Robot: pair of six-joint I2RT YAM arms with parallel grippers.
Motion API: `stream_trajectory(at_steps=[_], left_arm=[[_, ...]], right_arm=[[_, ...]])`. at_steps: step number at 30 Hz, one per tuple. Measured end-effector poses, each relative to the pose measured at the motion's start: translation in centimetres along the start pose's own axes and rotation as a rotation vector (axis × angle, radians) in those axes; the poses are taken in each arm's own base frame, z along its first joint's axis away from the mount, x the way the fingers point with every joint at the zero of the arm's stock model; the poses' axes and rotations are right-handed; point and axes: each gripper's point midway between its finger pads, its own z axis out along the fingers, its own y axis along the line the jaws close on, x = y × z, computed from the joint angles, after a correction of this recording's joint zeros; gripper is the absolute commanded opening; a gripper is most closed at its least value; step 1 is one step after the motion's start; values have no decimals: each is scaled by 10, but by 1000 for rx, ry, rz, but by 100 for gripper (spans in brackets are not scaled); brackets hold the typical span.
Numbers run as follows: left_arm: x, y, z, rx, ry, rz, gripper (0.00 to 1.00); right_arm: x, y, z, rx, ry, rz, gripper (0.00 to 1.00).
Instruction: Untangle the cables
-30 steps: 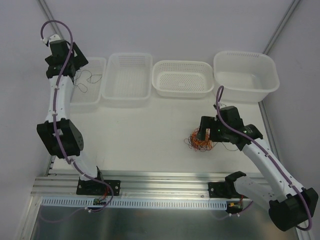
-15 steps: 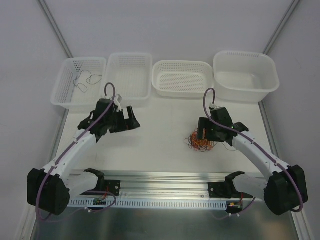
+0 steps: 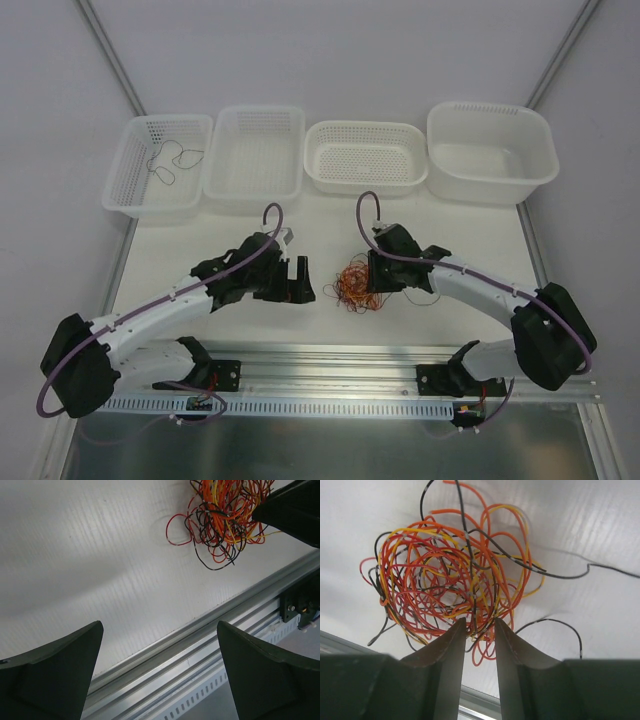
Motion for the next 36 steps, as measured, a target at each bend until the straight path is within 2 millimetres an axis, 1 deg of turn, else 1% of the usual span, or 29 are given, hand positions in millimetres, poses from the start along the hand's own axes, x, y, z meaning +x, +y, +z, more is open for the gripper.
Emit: stream_trajectory(at_steps=[1,2,4,5,6,9,11,13,16,18,22,23,25,26,29,30,31,32,33,36], left_arm=[[2,-2,4,-5,12,15,99],[5,-5,7,-14,23,34,99],[4,-10,14,-28,31,77,99],[2,-12,17,-33,33,103,99],[-1,-14,20,-39,30,128,98],[-11,-22,27,-50,20,209,94],[-18,-31,32,-46,15,257,93],[-22,-43,36,-30,12,303,90],[-18,-60,43,-2,20,360,86],[-10,-66,48,1,35,384,84],[9,-66,59,-21,81,419,77],[13,-64,62,-31,91,425,71],[18,-61,68,-48,106,431,67],[20,-60,70,-53,111,436,63],[21,-55,78,-81,112,435,56],[21,-54,81,-86,113,436,50],[21,-53,84,-92,113,435,48],[21,-53,86,-97,112,435,45],[20,-53,88,-98,109,435,41],[18,-56,93,-95,99,433,34]], right_arm=[[0,4,0,-6,2,-4,34],[-2,8,0,-12,-1,-4,37],[-7,14,-1,-23,-11,4,42],[-9,17,-2,-27,-17,8,46],[-11,18,-3,-31,-21,12,47],[-12,20,-4,-30,-26,26,49],[-13,19,-4,-26,-32,36,50],[-15,19,-5,-23,-41,50,51],[-19,20,-9,-23,-60,68,52],[-21,20,-10,-21,-72,80,52],[-24,20,-12,-16,-87,109,52],[-24,21,-12,-16,-89,116,52],[-26,22,-12,-20,-95,132,52],[-26,23,-11,-23,-99,138,52],[-28,25,-10,-31,-107,158,52],[-29,25,-9,-34,-110,163,52],[-30,26,-8,-38,-113,169,52],[-29,26,-7,-39,-115,174,52],[-29,26,-6,-39,-114,179,52],[-25,24,-1,-37,-108,197,52]])
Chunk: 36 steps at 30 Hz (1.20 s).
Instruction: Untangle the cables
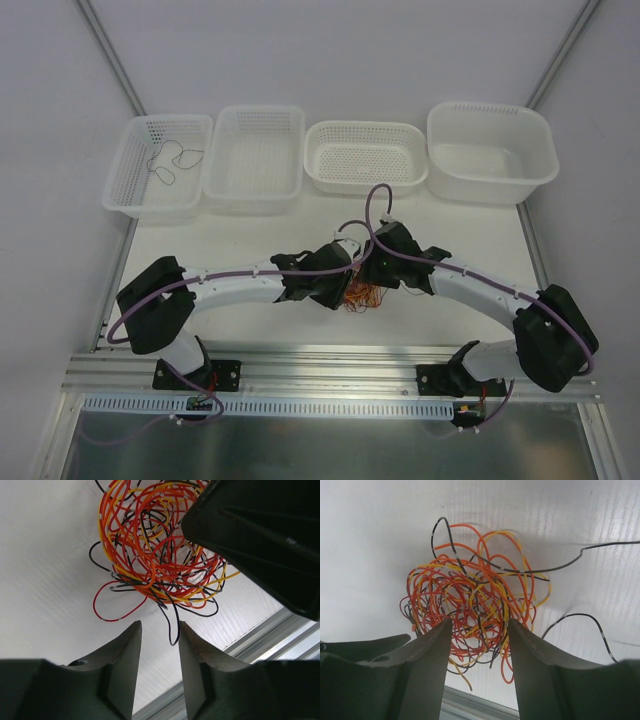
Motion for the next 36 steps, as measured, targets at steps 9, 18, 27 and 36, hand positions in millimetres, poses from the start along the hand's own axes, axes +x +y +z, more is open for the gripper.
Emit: stream_trajectory(at_steps=[9,18,27,36], left_arm=[[-4,-3,1,8,-14,-11,0],[-44,10,-73,3,-220,-52,0],[-92,138,-195,-264,-485,-349,0],[-84,254,-328,-712,-628,-598,0]], right_arm=[[7,-5,22,16,20,51,42],[6,-29,26,77,27,77,1],[-26,-74,-4,173,-54,127,1],[-43,-126,-40,275,-105,202,1]])
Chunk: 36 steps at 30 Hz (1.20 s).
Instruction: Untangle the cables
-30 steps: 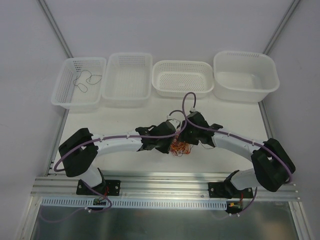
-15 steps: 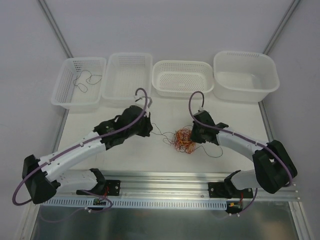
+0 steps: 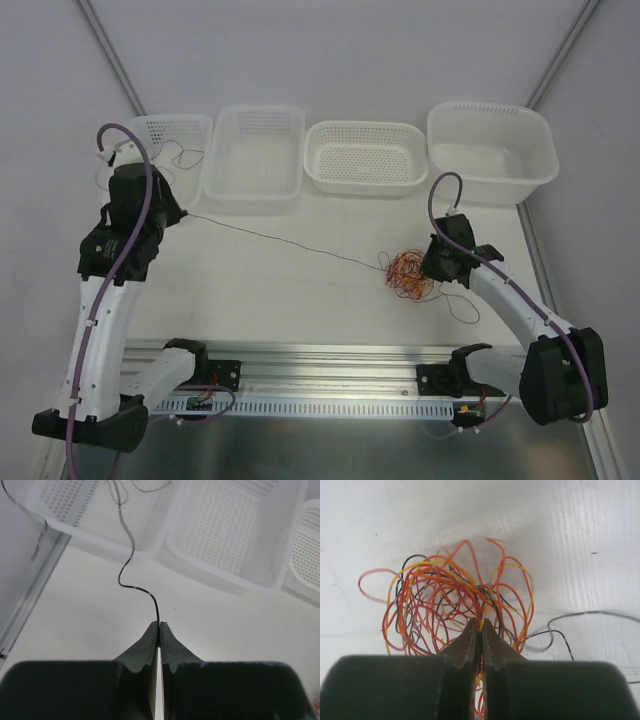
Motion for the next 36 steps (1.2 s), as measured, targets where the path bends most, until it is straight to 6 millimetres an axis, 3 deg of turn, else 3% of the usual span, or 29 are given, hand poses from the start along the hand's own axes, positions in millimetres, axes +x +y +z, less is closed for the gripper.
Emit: stream_trajectory(at_steps=[3,7,13,17,21,25,32,35,36], left_arm=[[-22,30,-9,-110,-29,-27,0],[-38,47,-13,-173,-35,-29,0],[-42,76,-8,-275,8,-34,0],[-48,98,-8,-343,12,-68,0],[-46,107,-4,-363,20,-97,0],[-14,110,16,-358,102,-106,0],[94,92,57,-207,395,-123,1],[132,77,64,-135,498,-113,12],[146,70,66,-106,536,-108,23]], right_arm=[[-5,-13,-4,21,-3,33,1],[-9,-18,-9,20,-2,55,1],[-15,-18,-14,9,2,57,3],[-17,-29,-14,34,5,92,3],[-21,-45,-14,71,5,137,4],[-21,-53,-15,88,11,157,3],[-14,-36,-16,24,44,112,1],[-9,-23,-17,-8,57,67,1],[-8,-18,-18,-18,61,52,1]])
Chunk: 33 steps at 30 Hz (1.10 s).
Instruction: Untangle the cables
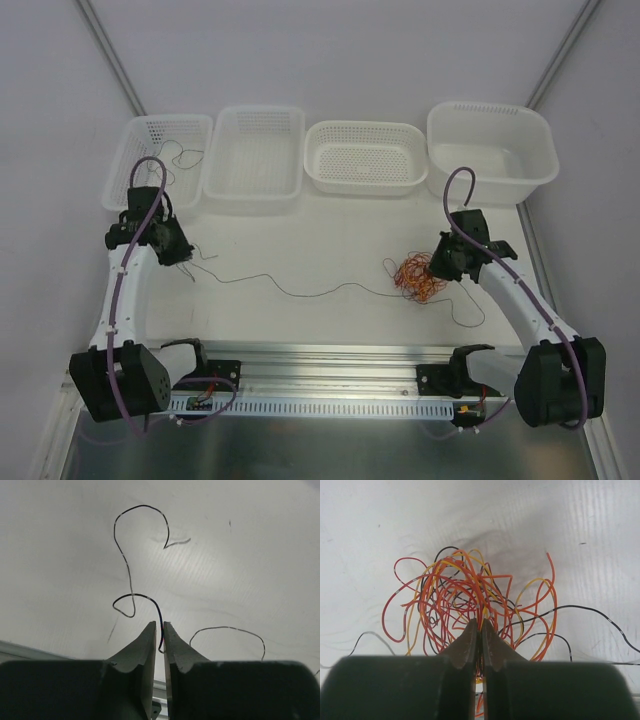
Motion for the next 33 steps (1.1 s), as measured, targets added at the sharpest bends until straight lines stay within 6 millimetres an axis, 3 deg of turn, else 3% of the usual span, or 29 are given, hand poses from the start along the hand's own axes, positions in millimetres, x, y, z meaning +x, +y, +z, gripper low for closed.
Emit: stream_trajectory(at_steps=[3,4,7,8,9,17,22,28,33], left_arm=[[21,-19,9,54,61,61,42],[27,-27,10,76,73,90,56],[44,-57,8,170,100,182,78],[49,-69,6,211,103,214,90],[53,-77,3,245,104,241,93],[98,-159,-48,607,37,537,97],[147,-204,-72,810,-5,787,97],[206,-248,-65,909,-67,1035,95],[243,-283,-45,913,-155,1187,92]], right_arm=[[6,14,-1,-25,10,-52,1],[7,19,-2,-33,12,-71,1],[11,34,-4,-54,12,-119,1],[12,39,-5,-60,13,-132,1],[13,44,-6,-64,13,-145,1],[18,75,-5,-82,25,-214,1],[19,89,-7,-102,27,-227,1],[20,94,-8,-115,35,-214,1],[20,99,-10,-128,39,-203,1]])
